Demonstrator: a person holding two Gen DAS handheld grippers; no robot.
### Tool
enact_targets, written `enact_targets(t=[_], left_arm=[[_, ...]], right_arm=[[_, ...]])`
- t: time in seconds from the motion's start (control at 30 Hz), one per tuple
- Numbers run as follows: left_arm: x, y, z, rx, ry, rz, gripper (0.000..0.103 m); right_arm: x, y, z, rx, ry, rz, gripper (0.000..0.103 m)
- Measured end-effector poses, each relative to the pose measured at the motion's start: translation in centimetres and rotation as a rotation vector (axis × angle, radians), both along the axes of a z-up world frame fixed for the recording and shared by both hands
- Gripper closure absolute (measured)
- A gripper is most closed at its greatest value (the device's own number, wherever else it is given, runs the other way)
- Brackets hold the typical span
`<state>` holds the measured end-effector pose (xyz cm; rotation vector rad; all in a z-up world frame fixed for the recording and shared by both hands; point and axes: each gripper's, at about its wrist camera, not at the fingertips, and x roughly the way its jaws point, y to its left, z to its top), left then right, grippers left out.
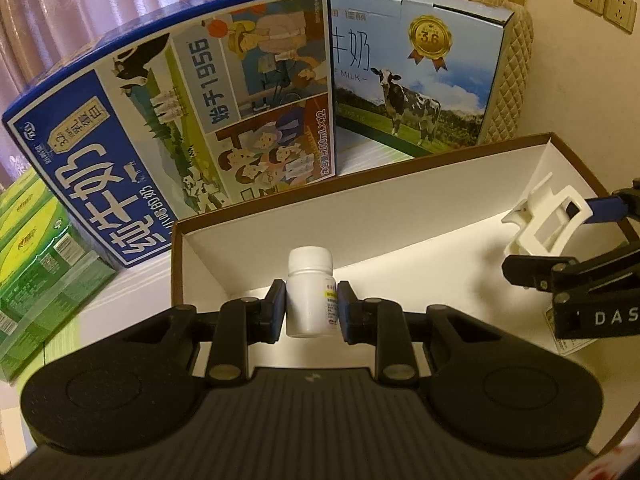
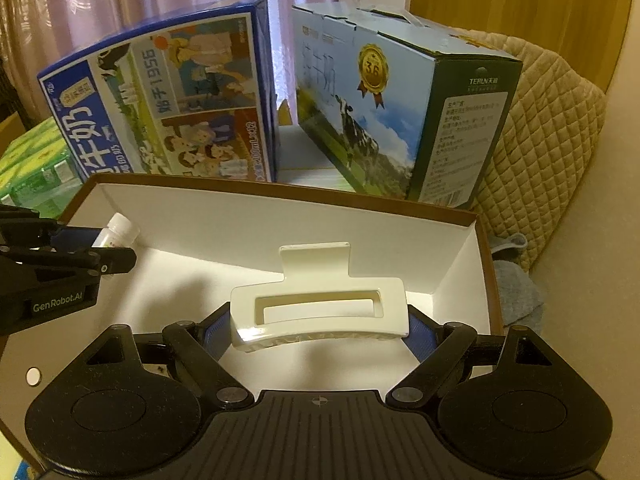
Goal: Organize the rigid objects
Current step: 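Carry the pill bottle in the left tool and hair clip in the right tool over the brown box, then open both tools to release the pill bottle and hair clip into the box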
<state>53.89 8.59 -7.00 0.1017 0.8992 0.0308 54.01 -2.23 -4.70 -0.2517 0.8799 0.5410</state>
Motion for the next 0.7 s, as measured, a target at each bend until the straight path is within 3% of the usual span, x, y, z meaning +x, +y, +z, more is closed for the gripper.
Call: enact_targets(t=[0.03,0.13,0.17,0.7], left_arm=[[0.0,0.0,0.0,0.004,-0.009,0.003,0.079],[0.2,-0.1,-0.1,0.016,-0.025,0.0,0.049],[0.0,-0.2,0.0,0.019,-0.039,0.002,0.046],[-1.3,0.8,0.9,-0.038,-0.041,0.038,0.045]], right_arm=[[0.1,0.0,-0.1,-0.002,-0.001,-0.003,0.02],[0.6,0.0,-0.1,-0.003,0.001,-0.015,0.02],[0.8,-0.1,-0.1,0.003,0.001,-0.022,0.02],[0.7,-1.7,1.1,0.033,-0.022,-0.06,0.02]])
